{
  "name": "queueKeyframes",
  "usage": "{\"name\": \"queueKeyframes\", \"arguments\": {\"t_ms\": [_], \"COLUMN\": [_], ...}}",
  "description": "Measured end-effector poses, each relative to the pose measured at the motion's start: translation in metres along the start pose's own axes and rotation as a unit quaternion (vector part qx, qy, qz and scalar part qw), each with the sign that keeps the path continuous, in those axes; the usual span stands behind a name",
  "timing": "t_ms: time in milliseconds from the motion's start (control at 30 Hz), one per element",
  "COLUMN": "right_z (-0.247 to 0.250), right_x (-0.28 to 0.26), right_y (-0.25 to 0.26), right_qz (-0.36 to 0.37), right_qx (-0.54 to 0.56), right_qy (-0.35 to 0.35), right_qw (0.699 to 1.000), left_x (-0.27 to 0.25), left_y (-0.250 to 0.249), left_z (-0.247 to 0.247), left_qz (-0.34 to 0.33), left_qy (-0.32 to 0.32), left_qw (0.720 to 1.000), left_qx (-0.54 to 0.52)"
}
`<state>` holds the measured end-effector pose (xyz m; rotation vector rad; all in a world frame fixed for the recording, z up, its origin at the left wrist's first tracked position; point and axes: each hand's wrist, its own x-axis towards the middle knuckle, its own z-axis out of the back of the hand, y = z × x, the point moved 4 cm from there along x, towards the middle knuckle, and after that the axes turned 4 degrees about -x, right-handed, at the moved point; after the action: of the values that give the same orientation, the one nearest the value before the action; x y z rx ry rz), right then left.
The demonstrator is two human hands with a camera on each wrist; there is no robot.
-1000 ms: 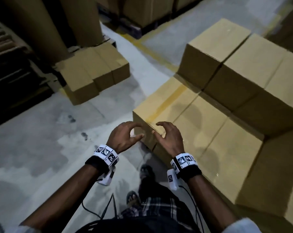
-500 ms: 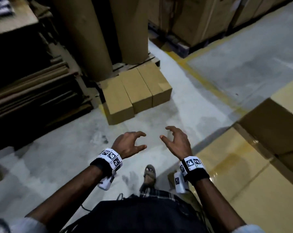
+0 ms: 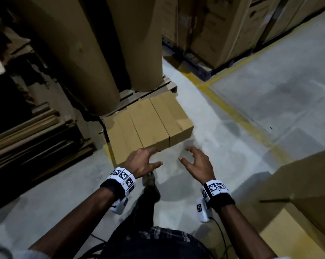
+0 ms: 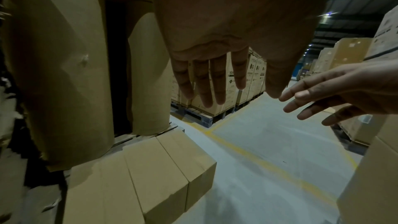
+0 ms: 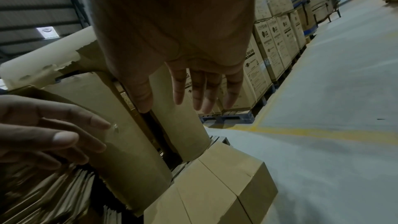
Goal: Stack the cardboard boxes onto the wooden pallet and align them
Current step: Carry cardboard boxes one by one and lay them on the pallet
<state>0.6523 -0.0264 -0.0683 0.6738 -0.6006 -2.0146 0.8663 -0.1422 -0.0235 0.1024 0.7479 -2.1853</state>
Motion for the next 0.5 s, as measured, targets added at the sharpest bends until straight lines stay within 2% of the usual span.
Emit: {"name": "queueKeyframes", "arguments": {"t_ms": [167, 300, 500], "right_z": [0.015, 0.036, 0.06], "right_x": [0.12, 0.211, 0.318], "right_y": [0.021, 0.042, 0.028], "right_qz": [-0.013, -0.026, -0.056], "right_qx": [-0.025, -0.035, -0.064], "right_qy": [-0.005, 0.006, 0.036], "right_qw": [1.0, 0.999, 0.996], "left_x": [0.127, 0.219, 0.302], "left_y": [0.026, 0.041, 0.054], "left_z": [0.049, 0.08, 0.064], "left_qz": [-0.033, -0.047, 0.003], "left_qy": [0.009, 0.049, 0.123], "left_qw": [0.999, 0.994, 0.992], "left_qx": [0.022, 0.081, 0.025]}}
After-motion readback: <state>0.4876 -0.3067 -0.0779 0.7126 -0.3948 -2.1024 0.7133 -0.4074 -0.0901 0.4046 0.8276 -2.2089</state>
